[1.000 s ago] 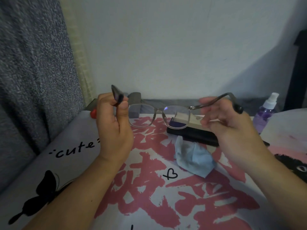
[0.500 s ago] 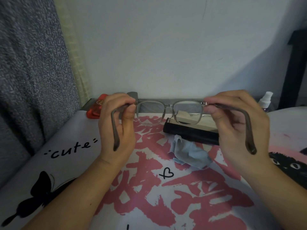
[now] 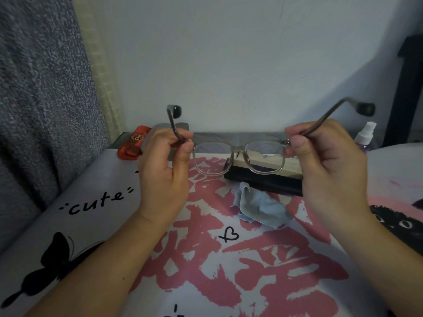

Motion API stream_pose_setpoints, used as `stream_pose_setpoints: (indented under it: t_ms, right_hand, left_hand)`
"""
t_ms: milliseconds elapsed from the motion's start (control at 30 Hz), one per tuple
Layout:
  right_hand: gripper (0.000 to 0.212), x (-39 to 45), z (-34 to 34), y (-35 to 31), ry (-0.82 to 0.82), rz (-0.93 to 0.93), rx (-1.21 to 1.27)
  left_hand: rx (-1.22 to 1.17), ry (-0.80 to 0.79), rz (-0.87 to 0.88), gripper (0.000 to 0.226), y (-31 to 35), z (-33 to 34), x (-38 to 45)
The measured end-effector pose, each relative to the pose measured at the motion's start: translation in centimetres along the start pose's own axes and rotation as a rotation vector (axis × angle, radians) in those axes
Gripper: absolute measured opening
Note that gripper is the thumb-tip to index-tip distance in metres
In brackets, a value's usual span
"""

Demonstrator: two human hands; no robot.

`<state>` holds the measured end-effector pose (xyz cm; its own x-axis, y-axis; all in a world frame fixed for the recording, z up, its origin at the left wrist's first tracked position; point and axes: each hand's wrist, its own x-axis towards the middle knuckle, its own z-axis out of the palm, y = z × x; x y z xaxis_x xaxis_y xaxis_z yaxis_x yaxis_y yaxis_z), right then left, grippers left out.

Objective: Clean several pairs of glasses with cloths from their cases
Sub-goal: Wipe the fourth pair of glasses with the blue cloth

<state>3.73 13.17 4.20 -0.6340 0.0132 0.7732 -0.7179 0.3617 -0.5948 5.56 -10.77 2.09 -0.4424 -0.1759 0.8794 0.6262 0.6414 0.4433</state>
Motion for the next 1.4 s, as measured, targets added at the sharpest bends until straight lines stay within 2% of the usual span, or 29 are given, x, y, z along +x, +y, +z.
stream_pose_setpoints:
  t_ms: [267, 367, 467, 600, 667, 700, 800, 967, 1133, 1233, 1367, 1400]
  right_hand:
    - [0.013, -0.1, 0.2, 0.0, -0.025, 0.035, 0.028]
    - [0.014, 0.1, 0.2, 0.0, -0.029, 0.174, 0.101]
    - [0.015, 0.4, 0.1, 0.1, -0.023, 0.327, 0.193]
    - [0.028, 0.8, -0.1, 0.6, -0.019, 0.55, 0.424]
    - [0.033, 0.8, -0.1, 0.9, -0.02, 0.634, 0.51]
    - [0.033, 0.9, -0.1, 0.9, -0.025, 0.657, 0.525]
    - [0.029, 0.9, -0.1, 0.9, -0.028, 0.695, 0.551]
    - [0.024, 0.9, -0.1, 0.7, -0.025, 0.721, 0.58]
    - [0.021, 0.9, -0.4, 0.4, -0.079, 0.632, 0.575]
    - [0.023, 0.7, -0.2, 0.5, -0.106, 0.586, 0.594]
    - [0.024, 0.7, -0.2, 0.9, -0.161, 0.566, 0.635]
    - [0.025, 0.7, -0.2, 1.0, -0.186, 0.571, 0.661]
  left_hand:
    - [-0.046, -0.023, -0.09, 0.013, 0.1, 0.0, 0.0]
    - [-0.179, -0.106, -0.305, 0.022, 0.6, 0.2, 0.2]
    - [-0.299, -0.211, -0.549, 0.021, 0.5, 0.5, 0.2]
    - [-0.812, -0.228, -0.924, 0.02, 0.6, 0.9, 0.2]
    - [-0.901, -0.219, -0.985, 0.038, 0.8, 0.9, 0.4]
    - [-0.866, -0.219, -0.973, 0.042, 0.8, 0.9, 0.4]
    - [-0.704, -0.225, -0.923, 0.035, 0.8, 0.9, 0.3]
    - [-0.601, -0.274, -0.914, 0.029, 0.6, 0.8, 0.2]
    - [-0.351, -0.501, -0.593, 0.031, 0.2, -0.9, 1.6]
    - [-0.387, -0.539, -0.605, 0.033, -0.2, -1.8, 2.1]
    - [-0.438, -0.808, -0.611, 0.022, -0.8, -3.0, 2.1]
    - [-0.44, -0.84, -0.617, 0.025, -1.1, -3.3, 2.1]
